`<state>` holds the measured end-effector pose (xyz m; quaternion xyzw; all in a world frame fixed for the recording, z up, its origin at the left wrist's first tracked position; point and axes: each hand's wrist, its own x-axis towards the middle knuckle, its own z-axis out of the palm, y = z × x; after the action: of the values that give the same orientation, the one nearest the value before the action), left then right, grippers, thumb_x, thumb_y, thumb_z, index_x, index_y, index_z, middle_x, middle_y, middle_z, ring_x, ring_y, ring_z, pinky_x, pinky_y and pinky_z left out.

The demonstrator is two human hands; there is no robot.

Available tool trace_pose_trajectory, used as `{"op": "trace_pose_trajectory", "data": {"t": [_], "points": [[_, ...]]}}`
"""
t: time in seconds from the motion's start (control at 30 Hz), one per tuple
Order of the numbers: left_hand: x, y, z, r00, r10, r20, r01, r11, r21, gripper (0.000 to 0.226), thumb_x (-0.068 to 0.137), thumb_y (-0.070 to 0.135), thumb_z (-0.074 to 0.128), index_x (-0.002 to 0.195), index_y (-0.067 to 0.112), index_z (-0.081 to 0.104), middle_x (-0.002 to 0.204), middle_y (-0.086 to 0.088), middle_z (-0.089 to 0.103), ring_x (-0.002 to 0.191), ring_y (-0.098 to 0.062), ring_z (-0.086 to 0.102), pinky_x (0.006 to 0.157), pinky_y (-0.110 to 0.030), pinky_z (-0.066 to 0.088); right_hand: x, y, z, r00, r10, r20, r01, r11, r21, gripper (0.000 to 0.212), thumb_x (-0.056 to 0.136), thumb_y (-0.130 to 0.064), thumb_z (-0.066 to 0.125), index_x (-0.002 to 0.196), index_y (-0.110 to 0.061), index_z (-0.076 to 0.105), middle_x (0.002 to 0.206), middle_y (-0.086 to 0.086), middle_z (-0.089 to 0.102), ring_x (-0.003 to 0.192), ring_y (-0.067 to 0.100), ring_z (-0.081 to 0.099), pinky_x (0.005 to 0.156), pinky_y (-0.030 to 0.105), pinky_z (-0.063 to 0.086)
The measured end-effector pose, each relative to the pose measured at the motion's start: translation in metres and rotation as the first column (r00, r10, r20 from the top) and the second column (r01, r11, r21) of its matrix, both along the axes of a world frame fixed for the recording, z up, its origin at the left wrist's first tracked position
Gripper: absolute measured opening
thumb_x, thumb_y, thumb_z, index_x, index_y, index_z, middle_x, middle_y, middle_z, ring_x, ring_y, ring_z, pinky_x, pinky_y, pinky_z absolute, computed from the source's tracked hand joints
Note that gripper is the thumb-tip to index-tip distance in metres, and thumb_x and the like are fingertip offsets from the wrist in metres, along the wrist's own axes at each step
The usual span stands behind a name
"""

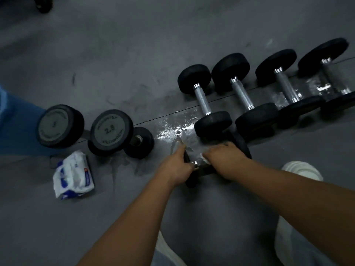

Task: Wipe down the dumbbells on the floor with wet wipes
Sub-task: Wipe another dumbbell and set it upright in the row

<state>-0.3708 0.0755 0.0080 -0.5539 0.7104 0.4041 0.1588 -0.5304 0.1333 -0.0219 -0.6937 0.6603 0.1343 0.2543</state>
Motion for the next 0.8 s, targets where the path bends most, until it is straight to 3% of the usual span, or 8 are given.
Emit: {"op": "trace_pose_trajectory", "data": {"t": [0.13, 0.2, 0.3, 0.37, 0.43, 0.53, 0.67, 0.8], "points": [[-0.004, 0.004, -0.003, 0.997, 0.061, -0.037, -0.066, 0.987, -0.148, 0.062, 0.095, 0.027, 0.053, 0.149, 0.028, 0.023, 0.126, -0.018, 0.060, 0.110, -0.037, 0.060, 0.090, -0.036, 0.049, 0.004, 0.013, -0.005, 0.992, -0.107, -0.066, 0.100, 0.989, -0.111, 0.045, 0.093, -0.021, 0.034, 0.137, -0.027, 0.043, 0.127, 0.001, 0.055, 0.120, 0.024, 0.049, 0.102, 0.041, 0.030], [-0.003, 0.008, -0.006, 0.998, 0.015, -0.065, -0.029, 0.974, -0.223, 0.059, 0.097, 0.027, 0.051, 0.149, 0.019, 0.025, 0.135, -0.019, 0.054, 0.118, -0.036, 0.054, 0.092, -0.037, 0.045, 0.016, 0.027, -0.012, 0.977, -0.197, -0.084, 0.178, 0.964, -0.198, 0.057, 0.086, -0.019, 0.024, 0.139, -0.018, 0.045, 0.130, 0.003, 0.057, 0.124, 0.025, 0.050, 0.103, 0.042, 0.031], [0.007, 0.015, -0.018, 0.992, -0.078, -0.103, 0.062, 0.987, -0.148, 0.091, 0.082, 0.029, 0.068, 0.154, 0.019, 0.011, 0.155, -0.015, 0.027, 0.132, -0.032, 0.044, 0.104, -0.041, 0.044, 0.022, 0.042, -0.020, 0.982, -0.185, -0.032, 0.168, 0.943, -0.289, 0.059, 0.079, -0.019, 0.028, 0.129, -0.011, 0.059, 0.131, 0.007, 0.060, 0.123, 0.028, 0.054, 0.101, 0.042, 0.030], [0.012, 0.018, -0.023, 0.990, -0.118, -0.079, 0.110, 0.988, -0.104, 0.118, 0.070, 0.024, 0.078, 0.156, 0.023, -0.003, 0.162, -0.009, 0.007, 0.140, -0.030, 0.036, 0.107, -0.042, 0.043, 0.021, 0.041, -0.019, 0.967, -0.253, -0.028, 0.235, 0.929, -0.285, 0.057, 0.079, -0.018, 0.031, 0.129, -0.010, 0.059, 0.132, 0.007, 0.059, 0.125, 0.028, 0.054, 0.101, 0.041, 0.027], [0.013, 0.019, -0.026, 0.990, -0.129, -0.054, 0.121, 0.984, -0.133, 0.127, 0.065, 0.019, 0.083, 0.156, 0.024, -0.007, 0.163, -0.004, 0.000, 0.141, -0.029, 0.035, 0.106, -0.043, 0.043, 0.026, 0.041, -0.016, 0.948, -0.318, -0.016, 0.303, 0.917, -0.260, 0.060, 0.079, -0.019, 0.029, 0.133, -0.010, 0.055, 0.137, 0.008, 0.055, 0.129, 0.028, 0.050, 0.102, 0.043, 0.027], [0.010, 0.018, -0.030, 0.987, -0.127, -0.096, 0.106, 0.974, -0.200, 0.121, 0.063, 0.018, 0.083, 0.155, 0.020, 0.004, 0.160, -0.007, 0.013, 0.133, -0.030, 0.044, 0.100, -0.045, 0.047, 0.035, 0.042, -0.021, 0.988, -0.155, -0.006, 0.148, 0.951, -0.271, 0.061, 0.078, -0.021, 0.030, 0.131, -0.011, 0.056, 0.137, 0.007, 0.055, 0.128, 0.029, 0.049, 0.102, 0.044, 0.027], [0.007, 0.012, -0.024, 0.995, -0.072, -0.070, 0.064, 0.991, -0.117, 0.121, 0.064, 0.014, 0.082, 0.155, 0.022, 0.003, 0.160, -0.008, 0.016, 0.131, -0.029, 0.047, 0.101, -0.042, 0.047, 0.025, 0.034, -0.017, 0.963, -0.263, -0.065, 0.241, 0.942, -0.232, 0.062, 0.080, -0.021, 0.026, 0.135, -0.009, 0.052, 0.133, 0.010, 0.057, 0.126, 0.031, 0.051, 0.102, 0.047, 0.032], [0.002, 0.010, -0.017, 0.996, 0.001, -0.088, -0.007, 0.998, -0.068, 0.112, 0.069, 0.013, 0.074, 0.153, 0.030, 0.001, 0.138, -0.010, 0.052, 0.111, -0.031, 0.060, 0.086, -0.031, 0.048, 0.024, 0.020, -0.019, 0.973, -0.195, -0.120, 0.152, 0.941, -0.303, 0.039, 0.085, -0.019, 0.039, 0.118, -0.015, 0.058, 0.104, 0.007, 0.062, 0.104, 0.031, 0.057, 0.101, 0.048, 0.036]]}}
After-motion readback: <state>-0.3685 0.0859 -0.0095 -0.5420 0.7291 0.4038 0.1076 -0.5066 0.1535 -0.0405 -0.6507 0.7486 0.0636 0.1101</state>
